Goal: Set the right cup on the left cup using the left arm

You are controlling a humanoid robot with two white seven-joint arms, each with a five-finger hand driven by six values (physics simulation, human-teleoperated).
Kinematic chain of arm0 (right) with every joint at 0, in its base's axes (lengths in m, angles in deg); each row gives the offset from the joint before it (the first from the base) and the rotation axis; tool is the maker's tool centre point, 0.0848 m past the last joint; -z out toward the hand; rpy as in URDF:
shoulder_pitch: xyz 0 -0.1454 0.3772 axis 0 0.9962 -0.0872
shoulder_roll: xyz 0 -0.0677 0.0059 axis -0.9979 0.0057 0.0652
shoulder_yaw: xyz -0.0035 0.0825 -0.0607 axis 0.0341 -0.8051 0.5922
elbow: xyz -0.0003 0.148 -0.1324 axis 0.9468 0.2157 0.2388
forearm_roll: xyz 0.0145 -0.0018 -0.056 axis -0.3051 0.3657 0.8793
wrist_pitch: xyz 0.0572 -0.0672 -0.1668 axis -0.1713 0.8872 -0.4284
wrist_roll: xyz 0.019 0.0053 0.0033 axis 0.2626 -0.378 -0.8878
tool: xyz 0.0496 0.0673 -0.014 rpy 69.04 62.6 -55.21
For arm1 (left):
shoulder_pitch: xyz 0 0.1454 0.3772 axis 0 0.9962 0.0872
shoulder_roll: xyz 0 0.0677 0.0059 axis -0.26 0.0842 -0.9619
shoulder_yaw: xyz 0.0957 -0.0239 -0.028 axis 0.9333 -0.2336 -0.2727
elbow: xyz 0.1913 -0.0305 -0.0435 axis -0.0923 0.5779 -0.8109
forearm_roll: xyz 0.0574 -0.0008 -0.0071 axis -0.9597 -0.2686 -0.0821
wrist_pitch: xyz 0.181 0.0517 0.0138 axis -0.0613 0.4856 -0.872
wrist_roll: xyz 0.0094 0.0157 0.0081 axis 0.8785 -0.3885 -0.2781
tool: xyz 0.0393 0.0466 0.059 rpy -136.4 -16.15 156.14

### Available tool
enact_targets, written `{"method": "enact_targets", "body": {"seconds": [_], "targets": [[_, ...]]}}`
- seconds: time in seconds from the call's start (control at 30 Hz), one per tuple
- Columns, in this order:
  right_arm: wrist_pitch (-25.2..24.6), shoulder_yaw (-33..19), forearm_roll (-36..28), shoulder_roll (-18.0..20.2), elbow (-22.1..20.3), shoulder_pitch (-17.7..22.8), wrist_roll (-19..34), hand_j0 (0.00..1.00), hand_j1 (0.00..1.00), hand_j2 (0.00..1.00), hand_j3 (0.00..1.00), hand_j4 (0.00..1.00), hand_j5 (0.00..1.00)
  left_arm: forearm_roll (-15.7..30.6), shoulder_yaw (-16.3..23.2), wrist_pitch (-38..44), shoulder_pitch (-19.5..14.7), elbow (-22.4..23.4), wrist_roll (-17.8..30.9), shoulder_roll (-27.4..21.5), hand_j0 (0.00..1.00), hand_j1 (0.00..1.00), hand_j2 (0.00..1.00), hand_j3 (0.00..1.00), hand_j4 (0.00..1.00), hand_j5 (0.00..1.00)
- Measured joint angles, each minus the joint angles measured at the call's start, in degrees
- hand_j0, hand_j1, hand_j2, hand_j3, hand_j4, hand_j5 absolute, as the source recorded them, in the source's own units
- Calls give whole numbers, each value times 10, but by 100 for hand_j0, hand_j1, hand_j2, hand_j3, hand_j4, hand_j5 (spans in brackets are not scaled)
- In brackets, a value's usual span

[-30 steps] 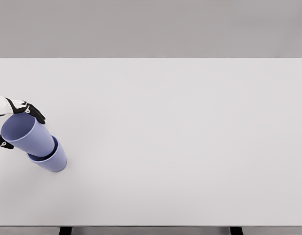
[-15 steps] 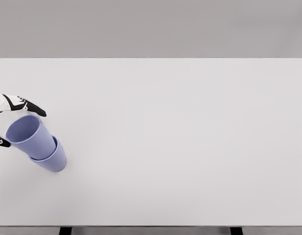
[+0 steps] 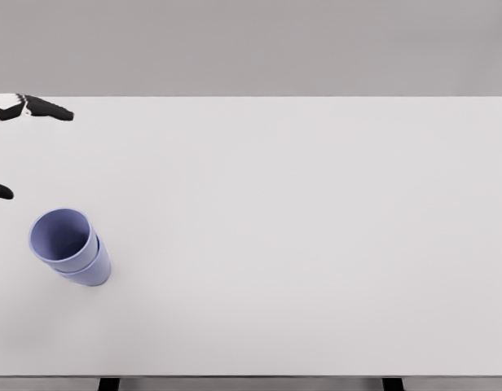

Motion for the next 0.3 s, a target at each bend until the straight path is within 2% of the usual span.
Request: {"method": "enact_targets", "body": {"seconds": [0.13, 0.2, 0.3], "targets": [[0, 0, 0, 0, 0, 0, 0, 100, 100, 100, 100, 100, 100, -2, -1, -1, -42, -2, 0, 67, 100, 100, 100, 100, 100, 100], [0, 0, 0, 0, 0, 1, 0, 100, 100, 100, 100, 100, 100, -6, 3, 0, -48, -3, 0, 112, 100, 100, 100, 100, 100, 100], [0, 0, 0, 0, 0, 1, 0, 100, 100, 100, 100, 100, 100, -11, 35, 0, -94, -3, 0, 185, 100, 100, 100, 100, 100, 100]]}}
